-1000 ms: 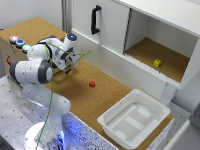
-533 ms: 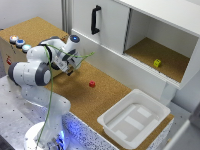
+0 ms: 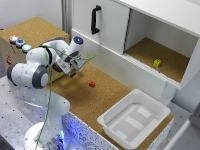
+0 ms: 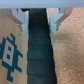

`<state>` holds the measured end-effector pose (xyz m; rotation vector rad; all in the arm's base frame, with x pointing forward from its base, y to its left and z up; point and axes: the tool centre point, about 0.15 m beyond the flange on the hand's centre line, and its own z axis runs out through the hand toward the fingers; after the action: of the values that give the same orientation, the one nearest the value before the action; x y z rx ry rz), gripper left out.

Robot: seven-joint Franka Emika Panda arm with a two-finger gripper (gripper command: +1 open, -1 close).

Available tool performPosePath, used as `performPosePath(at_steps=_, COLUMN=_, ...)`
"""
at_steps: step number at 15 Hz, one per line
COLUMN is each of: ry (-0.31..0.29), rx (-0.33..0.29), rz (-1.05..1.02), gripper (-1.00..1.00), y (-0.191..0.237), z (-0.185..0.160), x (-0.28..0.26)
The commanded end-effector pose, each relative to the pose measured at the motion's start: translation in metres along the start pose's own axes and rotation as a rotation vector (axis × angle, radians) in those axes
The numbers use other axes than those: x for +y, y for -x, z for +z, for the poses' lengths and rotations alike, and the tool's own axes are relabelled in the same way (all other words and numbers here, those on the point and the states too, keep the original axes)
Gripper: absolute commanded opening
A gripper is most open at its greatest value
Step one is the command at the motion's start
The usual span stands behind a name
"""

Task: Open the cabinet drawer

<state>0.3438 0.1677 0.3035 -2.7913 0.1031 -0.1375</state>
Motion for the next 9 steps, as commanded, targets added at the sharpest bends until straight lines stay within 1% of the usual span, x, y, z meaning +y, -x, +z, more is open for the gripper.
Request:
performPosePath(at_steps=1, ry=0.022, rx=0.024, rz=0.047, gripper=-1.0, y=0.008, z=0.006, x=0.059)
performPosePath(at_steps=5, ry=0.04, rx=0.026, rz=0.079, gripper=-1.0, y=0.008, z=-0.004, x=0.075)
performPosePath(at_steps=6, ry=0.047, rx=0.026, rz=0.086, gripper=1.0, y=0.008, z=-0.007, x=0.077)
performPosePath(at_steps=7, ry=0.046, rx=0.034, rz=0.077, gripper=1.0, y=0.009, z=-0.011, x=0.075)
performPosePath(at_steps=8, ry=0.053, rx=0.028, rz=0.036, gripper=1.0, y=0.01, z=-0.015, x=0.068)
performPosePath(at_steps=9, ry=0.093, rx=0.005, rz=-0.024, gripper=1.0, y=0.014, z=-0.018, x=0.06)
